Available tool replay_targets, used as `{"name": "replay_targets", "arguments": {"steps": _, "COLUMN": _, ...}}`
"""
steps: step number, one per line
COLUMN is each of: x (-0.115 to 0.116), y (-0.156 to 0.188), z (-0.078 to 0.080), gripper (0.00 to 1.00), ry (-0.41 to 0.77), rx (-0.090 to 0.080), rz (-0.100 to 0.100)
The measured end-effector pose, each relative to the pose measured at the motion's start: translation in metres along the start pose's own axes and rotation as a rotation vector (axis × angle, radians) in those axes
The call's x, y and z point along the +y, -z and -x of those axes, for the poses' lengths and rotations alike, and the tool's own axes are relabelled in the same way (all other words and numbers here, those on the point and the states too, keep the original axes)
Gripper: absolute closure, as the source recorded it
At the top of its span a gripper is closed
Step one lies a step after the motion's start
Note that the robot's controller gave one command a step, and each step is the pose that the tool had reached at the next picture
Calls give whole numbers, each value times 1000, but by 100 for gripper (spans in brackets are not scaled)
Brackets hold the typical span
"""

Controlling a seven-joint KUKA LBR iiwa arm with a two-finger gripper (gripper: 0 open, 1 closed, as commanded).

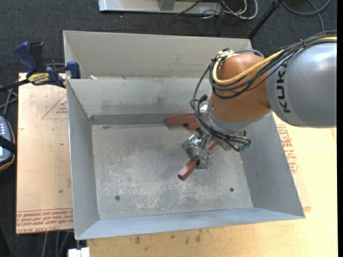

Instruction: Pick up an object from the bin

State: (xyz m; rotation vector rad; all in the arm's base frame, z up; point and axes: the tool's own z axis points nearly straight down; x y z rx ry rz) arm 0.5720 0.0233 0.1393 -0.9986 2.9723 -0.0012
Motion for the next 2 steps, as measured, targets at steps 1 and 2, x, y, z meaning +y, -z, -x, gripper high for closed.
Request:
{"name": "replay_targets", "arguments": {"steps": 1, "x": 1, "y": 5, "z": -1, "gripper": 100, "ry": 0, "rx": 3, "rz": 2}}
{"name": "replay_targets", "arguments": {"steps": 2, "x": 2, "y": 21, "z": -2, "gripper": 100, "ry": -1, "rx": 7, "rz": 5}}
